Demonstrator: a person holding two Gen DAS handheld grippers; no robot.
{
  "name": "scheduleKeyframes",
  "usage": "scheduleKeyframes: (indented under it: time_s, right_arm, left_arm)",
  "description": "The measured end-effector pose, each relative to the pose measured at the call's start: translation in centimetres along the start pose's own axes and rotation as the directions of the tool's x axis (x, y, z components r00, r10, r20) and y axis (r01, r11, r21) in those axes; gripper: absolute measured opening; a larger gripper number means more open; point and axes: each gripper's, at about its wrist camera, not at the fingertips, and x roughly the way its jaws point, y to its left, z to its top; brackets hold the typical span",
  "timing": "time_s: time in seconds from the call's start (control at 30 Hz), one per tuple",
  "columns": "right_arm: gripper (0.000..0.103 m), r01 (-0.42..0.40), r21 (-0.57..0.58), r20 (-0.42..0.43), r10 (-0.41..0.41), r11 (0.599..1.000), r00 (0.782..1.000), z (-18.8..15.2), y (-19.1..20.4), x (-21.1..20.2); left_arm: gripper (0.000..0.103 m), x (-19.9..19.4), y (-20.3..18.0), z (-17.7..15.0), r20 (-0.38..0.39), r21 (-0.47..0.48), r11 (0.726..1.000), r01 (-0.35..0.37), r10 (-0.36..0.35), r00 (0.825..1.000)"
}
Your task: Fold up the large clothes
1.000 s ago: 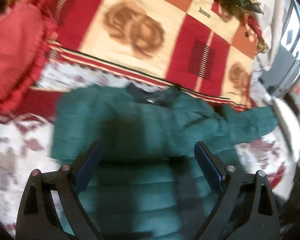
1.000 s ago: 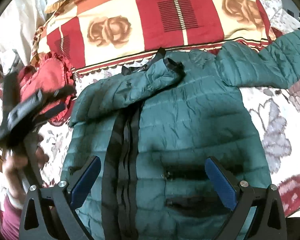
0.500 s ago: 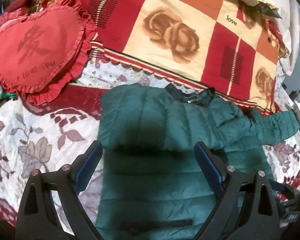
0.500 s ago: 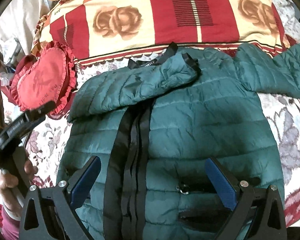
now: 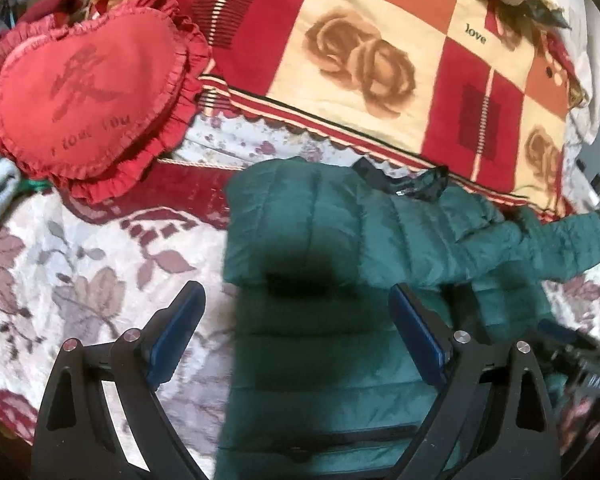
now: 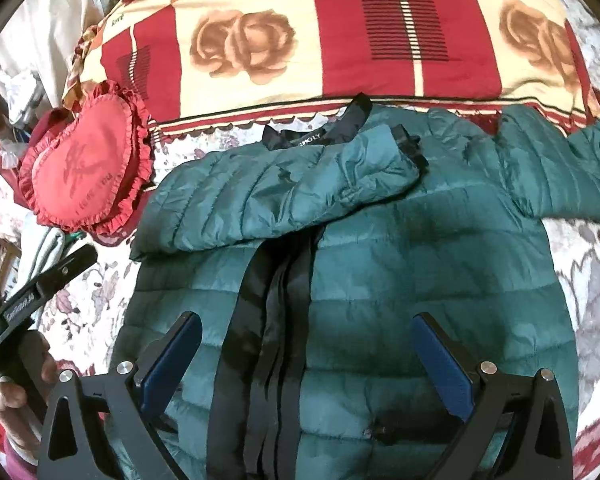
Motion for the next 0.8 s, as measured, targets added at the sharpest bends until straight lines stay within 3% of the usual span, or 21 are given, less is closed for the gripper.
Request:
scheduleKeyframes:
  time_s: [0.2, 0.37, 0.5, 0.6, 0.67, 0.8]
  right_arm:
    - [0.103, -0.063, 0.174, 0.006, 0.063, 0.983, 0.998, 2.5, -2.8, 1.3]
    - [0.103, -0.117, 0.312, 0.009, 0.12, 0.943, 0.993, 4.7, -4.6, 3.8]
    - [0.098, -0.125, 0.325, 0.008, 0.13, 0.937, 0.992, 6.3, -4.6, 6.2]
    - [0.072, -0.123, 0.32, 0.011, 0.126, 0.939, 0.992, 7.3, -4.6, 7.6]
    - [0.042, -0.109, 0.288, 0.011, 0.111, 0.951, 0.994, 8.0, -4.4, 8.1]
    - [0.022, -0.087, 0.209, 0.065, 0.075, 0.974, 0.995, 8.9, -4.0, 6.5]
  left_arm:
    - [0.093, 0.1, 2.5, -0.2, -0.001, -0.068, 0.998, 0.008, -0.008, 1.0]
    - [0.093, 1.2, 4.5, -0.4, -0.042, -0.131, 0.991, 0.006, -0.011, 0.999]
    - [0.093, 1.8, 5.7, -0.6, -0.048, -0.156, 0.988, 0.005, -0.012, 0.999]
    - [0.093, 2.1, 6.3, -0.6, -0.052, -0.173, 0.985, -0.01, 0.001, 0.999]
    - [0.093, 2.3, 6.6, -0.3, -0.053, -0.175, 0.984, -0.031, 0.022, 0.998]
    - [0.093, 2.6, 7.1, 0.7, -0.044, -0.195, 0.98, -0.029, 0.021, 0.999]
